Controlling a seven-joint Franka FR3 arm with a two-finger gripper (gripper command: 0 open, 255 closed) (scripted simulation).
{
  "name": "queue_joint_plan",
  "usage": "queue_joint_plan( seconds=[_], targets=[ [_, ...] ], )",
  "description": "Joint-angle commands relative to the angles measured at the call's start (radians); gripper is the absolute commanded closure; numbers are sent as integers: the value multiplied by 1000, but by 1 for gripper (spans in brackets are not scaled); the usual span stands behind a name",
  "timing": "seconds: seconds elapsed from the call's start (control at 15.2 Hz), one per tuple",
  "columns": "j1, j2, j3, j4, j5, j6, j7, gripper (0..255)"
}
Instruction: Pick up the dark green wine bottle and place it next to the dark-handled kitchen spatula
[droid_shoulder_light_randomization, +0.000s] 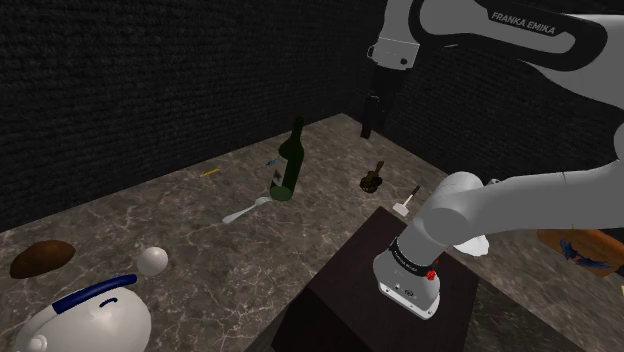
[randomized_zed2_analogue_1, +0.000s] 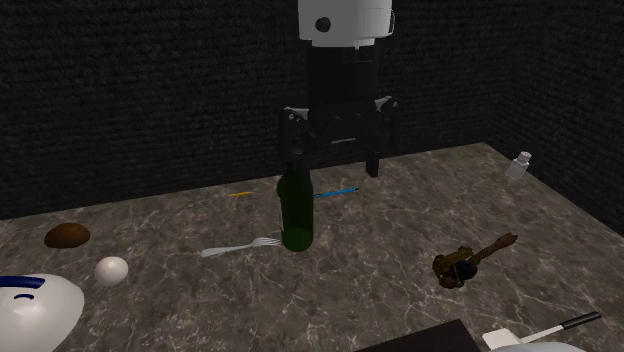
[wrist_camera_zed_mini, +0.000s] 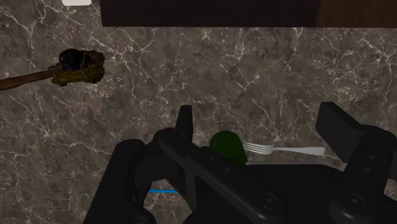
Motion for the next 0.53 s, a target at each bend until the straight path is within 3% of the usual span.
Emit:
queue_joint_plan(
  seconds=[0.0, 0.46],
  targets=[
    [0, 0, 0, 0, 0, 0, 0, 0],
    [-1, 269, 21, 114, -11, 170, -2, 0]
  ],
)
